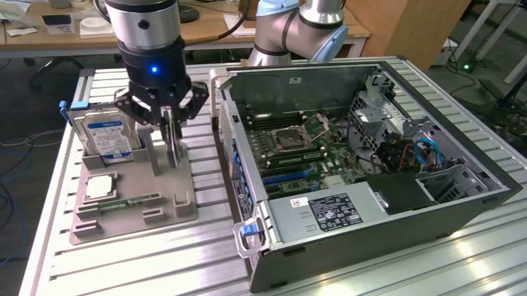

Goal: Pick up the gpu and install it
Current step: 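Pick up the gpu and move the gpu toward the slot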

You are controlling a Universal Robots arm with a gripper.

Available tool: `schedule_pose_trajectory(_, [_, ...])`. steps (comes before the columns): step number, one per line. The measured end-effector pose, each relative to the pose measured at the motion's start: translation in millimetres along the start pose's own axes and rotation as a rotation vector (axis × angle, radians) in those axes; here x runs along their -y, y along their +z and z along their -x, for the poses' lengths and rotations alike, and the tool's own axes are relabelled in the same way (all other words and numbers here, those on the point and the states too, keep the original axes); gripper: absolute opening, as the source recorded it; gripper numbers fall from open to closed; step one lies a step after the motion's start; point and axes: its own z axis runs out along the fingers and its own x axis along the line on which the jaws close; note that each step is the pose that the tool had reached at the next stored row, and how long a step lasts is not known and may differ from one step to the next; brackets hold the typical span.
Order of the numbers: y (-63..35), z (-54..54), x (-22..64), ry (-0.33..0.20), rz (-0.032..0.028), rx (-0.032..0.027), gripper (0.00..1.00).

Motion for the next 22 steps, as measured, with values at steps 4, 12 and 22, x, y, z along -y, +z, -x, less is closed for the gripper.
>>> schedule_pose_trajectory(4, [-5.0, 0.1, -0.2, 0.000, 0.0004, 0.0000, 0.28])
schedule_pose_trajectory(12, [-14.7, 0.4, -0.6, 0.000, 0.0006, 0.0000, 0.28])
schedule_pose_trajectory(22, [-26.6, 0.6, -1.1, 0.000, 0.0008, 0.0001, 0.28])
